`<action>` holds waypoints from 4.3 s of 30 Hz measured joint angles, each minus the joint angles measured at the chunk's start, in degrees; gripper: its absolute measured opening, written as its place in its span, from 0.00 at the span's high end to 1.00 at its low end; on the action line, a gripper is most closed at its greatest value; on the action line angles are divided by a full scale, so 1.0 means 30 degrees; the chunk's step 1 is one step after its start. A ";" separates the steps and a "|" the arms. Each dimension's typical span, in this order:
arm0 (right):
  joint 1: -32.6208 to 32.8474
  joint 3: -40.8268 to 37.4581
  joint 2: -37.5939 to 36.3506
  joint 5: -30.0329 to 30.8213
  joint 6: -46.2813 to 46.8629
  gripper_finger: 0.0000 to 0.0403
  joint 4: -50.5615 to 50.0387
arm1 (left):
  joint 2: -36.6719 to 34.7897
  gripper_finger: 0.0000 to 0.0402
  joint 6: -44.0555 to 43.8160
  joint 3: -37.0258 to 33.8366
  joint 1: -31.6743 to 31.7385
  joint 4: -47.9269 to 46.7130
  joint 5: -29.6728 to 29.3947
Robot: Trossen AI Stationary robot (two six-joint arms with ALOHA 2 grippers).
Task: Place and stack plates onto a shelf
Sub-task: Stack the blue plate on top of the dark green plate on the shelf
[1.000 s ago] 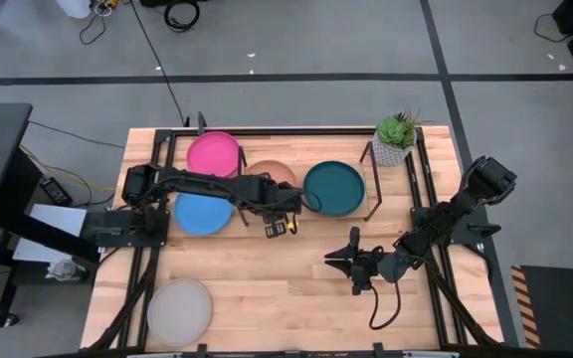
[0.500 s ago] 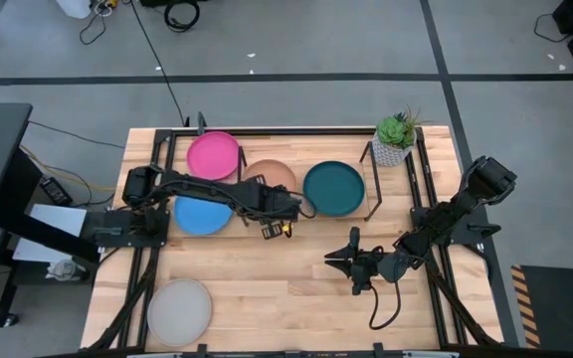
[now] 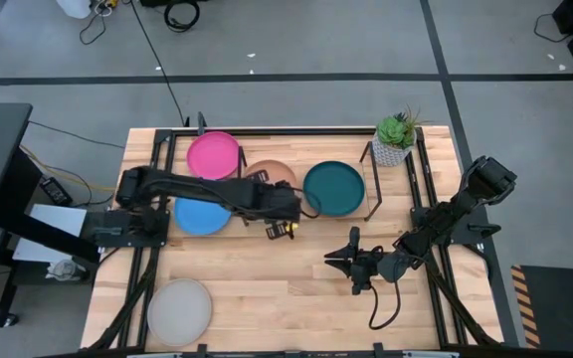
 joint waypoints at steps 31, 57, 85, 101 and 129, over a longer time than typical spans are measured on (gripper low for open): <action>0.0000 -0.0007 0.0000 -0.0146 0.0740 0.81 -0.0248 | -1.0822 0.65 -1.1076 -1.0910 -0.6348 -0.1489 -0.0416; -0.0029 -0.0007 0.0000 -0.0182 0.0743 0.81 -0.0110 | -1.1994 0.65 -1.1525 -1.9702 -0.4068 0.4338 0.2897; -0.0029 -0.0007 0.0000 -0.0182 0.0758 0.81 -0.0117 | -1.2007 0.96 -1.0362 -2.0189 -0.3936 0.5610 0.4708; -0.0029 -0.0007 0.0000 -0.0178 0.0794 0.81 -0.0121 | -1.2322 0.96 -0.7169 -1.1305 -0.3276 0.1384 -0.3032; 0.1796 -0.0007 0.0007 0.3473 0.1941 0.81 -0.0273 | -0.3611 0.97 1.0513 -0.3659 0.0631 0.9038 0.1378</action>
